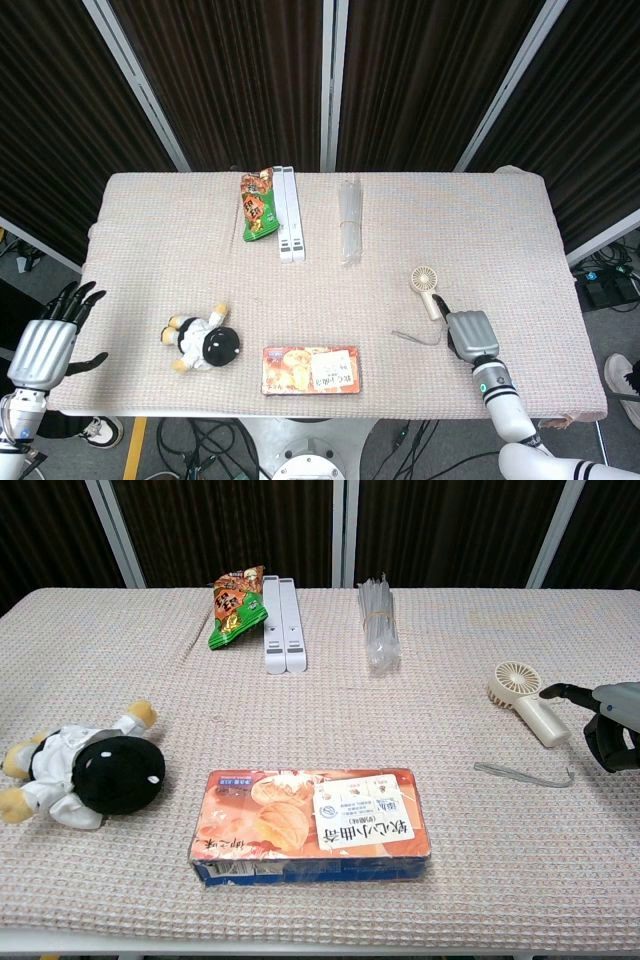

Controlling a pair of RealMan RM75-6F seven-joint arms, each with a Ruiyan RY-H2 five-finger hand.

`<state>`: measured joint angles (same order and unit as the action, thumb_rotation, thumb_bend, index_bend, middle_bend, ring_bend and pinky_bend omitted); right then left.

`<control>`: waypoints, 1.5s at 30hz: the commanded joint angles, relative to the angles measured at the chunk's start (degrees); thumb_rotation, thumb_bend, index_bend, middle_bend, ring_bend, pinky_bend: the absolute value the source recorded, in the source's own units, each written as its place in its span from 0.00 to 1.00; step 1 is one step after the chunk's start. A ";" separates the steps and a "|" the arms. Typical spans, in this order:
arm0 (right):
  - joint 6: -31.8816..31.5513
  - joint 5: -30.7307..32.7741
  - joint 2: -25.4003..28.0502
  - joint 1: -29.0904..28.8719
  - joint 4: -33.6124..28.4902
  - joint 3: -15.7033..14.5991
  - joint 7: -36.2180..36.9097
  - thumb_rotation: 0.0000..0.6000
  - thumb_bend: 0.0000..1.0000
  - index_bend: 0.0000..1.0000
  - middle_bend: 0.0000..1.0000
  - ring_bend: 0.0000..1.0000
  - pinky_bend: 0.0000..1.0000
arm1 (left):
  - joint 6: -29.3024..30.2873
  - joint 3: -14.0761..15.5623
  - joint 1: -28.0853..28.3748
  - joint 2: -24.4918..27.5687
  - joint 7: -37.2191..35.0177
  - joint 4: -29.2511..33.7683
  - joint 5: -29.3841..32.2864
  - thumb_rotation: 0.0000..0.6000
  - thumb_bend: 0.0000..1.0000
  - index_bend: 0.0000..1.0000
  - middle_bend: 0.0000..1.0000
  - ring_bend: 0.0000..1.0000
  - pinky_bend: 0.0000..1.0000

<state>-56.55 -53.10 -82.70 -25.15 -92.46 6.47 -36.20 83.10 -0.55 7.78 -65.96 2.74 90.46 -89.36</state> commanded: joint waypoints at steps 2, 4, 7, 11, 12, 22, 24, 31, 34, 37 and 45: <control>-0.06 0.89 -0.51 -0.96 0.37 -0.09 -0.38 1.00 1.00 0.00 0.66 0.58 0.61 | -0.02 -0.03 0.07 0.10 0.05 0.03 0.00 1.00 0.03 0.13 0.08 0.01 0.21; -0.26 1.48 -0.68 -1.41 0.42 -0.20 -0.57 1.00 1.00 0.00 0.66 0.58 0.61 | 0.10 -0.01 0.04 0.26 0.10 0.10 -0.10 1.00 0.03 0.13 0.08 0.01 0.21; -0.37 2.38 -0.76 -1.89 0.28 -0.54 -0.68 1.00 1.00 0.00 0.66 0.58 0.61 | 0.32 -0.11 -0.10 0.32 0.21 0.18 0.16 1.00 0.03 0.13 0.08 0.01 0.21; -0.06 3.46 -0.49 -2.32 -0.10 -1.05 -0.13 1.00 1.00 0.00 0.66 0.58 0.61 | -0.05 -0.04 -0.11 0.18 0.31 0.11 0.55 1.00 0.03 0.13 0.08 0.01 0.22; -0.14 3.59 -0.45 -2.43 -0.11 -1.15 -0.12 1.00 1.00 0.00 0.66 0.58 0.61 | -0.10 -0.02 -0.08 0.17 0.36 0.11 0.55 1.00 0.03 0.13 0.08 0.01 0.22; -1.42 4.52 -0.28 -3.31 -0.04 -1.77 0.64 1.00 1.00 0.00 0.66 0.58 0.61 | -0.35 -0.04 0.06 -0.07 0.62 0.03 0.72 1.00 0.03 0.13 0.08 0.01 0.22; -1.52 4.75 -0.21 -3.49 -0.06 -1.86 0.66 1.00 1.00 0.00 0.66 0.58 0.61 | -0.41 -0.07 0.11 -0.07 0.70 0.04 0.75 1.00 0.03 0.13 0.08 0.01 0.22; -1.37 6.01 -0.17 -4.28 -0.21 -2.46 0.47 1.00 1.00 0.00 0.66 0.58 0.61 | -0.33 -0.12 0.12 0.04 0.84 0.20 0.79 1.00 0.03 0.13 0.08 0.01 0.22; -1.23 6.74 -0.09 -4.70 -0.36 -2.60 0.30 1.00 1.00 0.00 0.66 0.58 0.61 | -0.27 -0.03 0.03 0.12 0.71 0.12 0.80 1.00 0.03 0.13 0.08 0.01 0.22; -1.20 7.47 -0.04 -5.01 -0.40 -2.77 0.12 1.00 1.00 0.00 0.66 0.58 0.61 | -0.28 -0.01 0.01 0.11 0.65 0.08 0.81 1.00 0.03 0.13 0.08 0.01 0.22; 1.08 10.41 0.28 -5.95 -0.42 -2.93 1.70 1.00 1.00 0.00 0.66 0.58 0.61 | -0.23 -0.05 0.08 0.10 0.71 0.13 0.71 1.00 0.03 0.13 0.08 0.01 0.22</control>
<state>-56.08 -43.25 -82.57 -30.86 -92.86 3.48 -35.05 82.88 -0.59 7.85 -65.86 3.46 90.58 -88.65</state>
